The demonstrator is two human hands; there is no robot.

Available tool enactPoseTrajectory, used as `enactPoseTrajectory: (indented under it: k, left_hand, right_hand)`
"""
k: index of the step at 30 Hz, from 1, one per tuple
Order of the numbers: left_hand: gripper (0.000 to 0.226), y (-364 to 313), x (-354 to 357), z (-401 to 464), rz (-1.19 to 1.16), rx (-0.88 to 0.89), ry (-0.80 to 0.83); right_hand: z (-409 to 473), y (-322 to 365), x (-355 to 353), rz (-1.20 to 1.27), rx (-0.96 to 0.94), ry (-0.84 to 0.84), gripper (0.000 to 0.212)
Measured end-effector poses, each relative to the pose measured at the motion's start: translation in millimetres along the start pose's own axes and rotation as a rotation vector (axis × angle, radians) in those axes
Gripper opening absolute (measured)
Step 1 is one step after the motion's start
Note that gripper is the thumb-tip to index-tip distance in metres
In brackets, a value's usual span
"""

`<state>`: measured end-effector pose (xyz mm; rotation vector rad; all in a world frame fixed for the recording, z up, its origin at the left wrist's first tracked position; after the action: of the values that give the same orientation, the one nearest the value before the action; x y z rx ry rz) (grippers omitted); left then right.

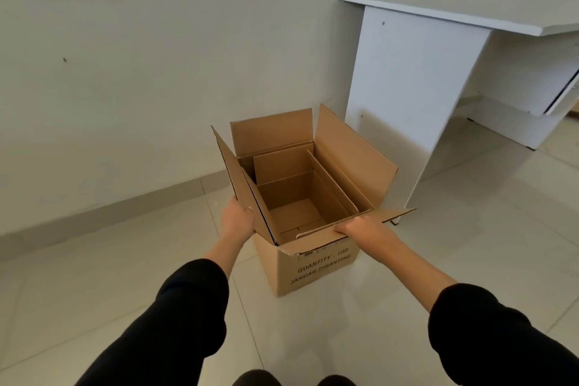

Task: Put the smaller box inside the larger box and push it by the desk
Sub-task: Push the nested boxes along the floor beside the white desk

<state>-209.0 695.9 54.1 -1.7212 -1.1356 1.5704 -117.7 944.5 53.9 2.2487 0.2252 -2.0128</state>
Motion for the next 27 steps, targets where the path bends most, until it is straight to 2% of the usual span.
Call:
enactPoseTrajectory:
  k: [13,18,27]
  left_hand:
    - [0.046,-34,57,31,0.013,0.026,0.030]
    - [0.045,-39,68,37,-0.061,0.014,0.040]
    - [0.044,-58,98,45,-0.174,-0.019,0.051]
  right_hand:
    - [21,-66,-2,-0.023,0.080,0.029,0.027]
    - [36,-87,0,-0.031,0.075,0.024,0.020]
    - [52,-132,-5,-0.059,0.097,0.035,0.024]
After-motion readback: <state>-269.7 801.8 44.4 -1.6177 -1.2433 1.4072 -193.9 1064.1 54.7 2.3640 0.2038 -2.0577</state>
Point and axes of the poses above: each hand's wrist, its own z-axis towards the middle knuckle, its own x-axis out of the palm, y = z × x, the point moved 4 cm from there along z, towards the middle knuckle, and after that the axes turned 4 degrees about -y, right-handed, at the moved point
